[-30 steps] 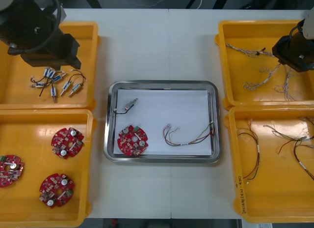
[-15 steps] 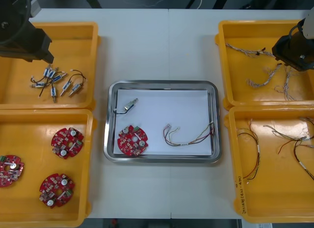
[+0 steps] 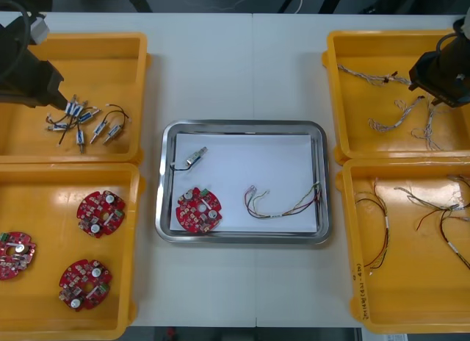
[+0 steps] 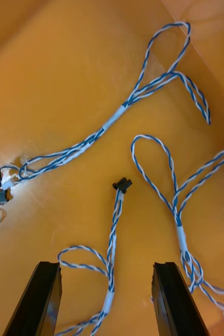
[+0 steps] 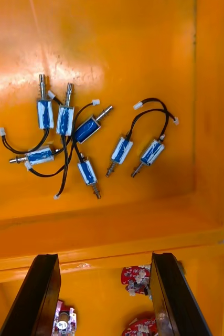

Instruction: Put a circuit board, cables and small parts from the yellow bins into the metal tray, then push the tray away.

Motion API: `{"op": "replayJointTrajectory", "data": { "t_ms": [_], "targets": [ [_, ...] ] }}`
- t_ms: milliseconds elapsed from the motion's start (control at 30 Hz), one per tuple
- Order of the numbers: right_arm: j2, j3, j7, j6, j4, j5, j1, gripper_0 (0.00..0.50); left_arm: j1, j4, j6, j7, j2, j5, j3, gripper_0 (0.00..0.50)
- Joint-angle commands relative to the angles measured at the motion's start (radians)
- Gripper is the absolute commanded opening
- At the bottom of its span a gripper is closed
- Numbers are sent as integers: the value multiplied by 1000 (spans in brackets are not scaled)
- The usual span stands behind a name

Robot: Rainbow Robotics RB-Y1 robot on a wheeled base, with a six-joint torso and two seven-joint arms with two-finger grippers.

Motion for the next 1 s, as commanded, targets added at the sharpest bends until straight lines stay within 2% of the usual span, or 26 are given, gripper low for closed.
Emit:
{"op": "replayJointTrajectory", "data": {
  "t_ms": [33, 200, 400, 700, 1000],
  "targets": [
    [-20, -44, 22, 65, -60, -12, -55, 500, 35, -13, 8, 8, 43, -17, 42, 500],
    [-15, -45, 5, 164, -110, -15, -55, 500, 55, -13, -9, -8, 35, -34, 42, 500],
    [3, -56, -44, 221, -117, -16, -50, 500, 56, -2, -41, -6, 9, -64, 40, 500],
    [61, -58, -189, 183, -114, -22, 2, 500, 56, 82, -133, -20, -3, -64, 26, 500],
    [81, -58, -200, 135, -114, -16, 63, 500, 56, 139, -207, -22, -11, -57, -35, 500]
  ]
}}
